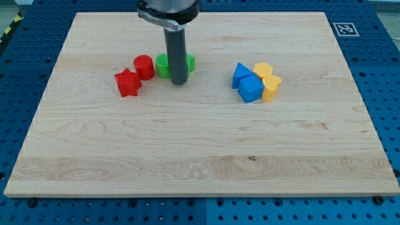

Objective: Separate the green blocks from the red blocks

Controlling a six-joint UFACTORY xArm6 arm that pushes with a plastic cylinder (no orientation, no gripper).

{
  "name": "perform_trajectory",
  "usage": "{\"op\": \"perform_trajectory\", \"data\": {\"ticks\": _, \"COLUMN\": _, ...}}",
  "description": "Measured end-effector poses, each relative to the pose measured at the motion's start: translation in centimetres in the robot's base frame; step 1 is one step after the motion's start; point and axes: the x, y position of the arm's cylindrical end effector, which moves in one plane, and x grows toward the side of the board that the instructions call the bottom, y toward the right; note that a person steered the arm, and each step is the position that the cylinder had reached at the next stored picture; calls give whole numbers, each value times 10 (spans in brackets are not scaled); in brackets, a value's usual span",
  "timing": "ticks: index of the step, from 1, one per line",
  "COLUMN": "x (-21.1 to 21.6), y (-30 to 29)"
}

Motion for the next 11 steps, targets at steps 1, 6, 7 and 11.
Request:
{"op": "perform_trajectory", "data": {"ticks": 1, "x": 0, "y": -32}}
{"op": "perform_trajectory", "data": {"ticks": 6, "x": -19, "y": -27}}
{"op": "perform_trajectory", "data": {"ticks": 7, "x": -19, "y": 2}}
{"op": "perform_trajectory", "data": {"ticks": 11, "x": -14, "y": -36}}
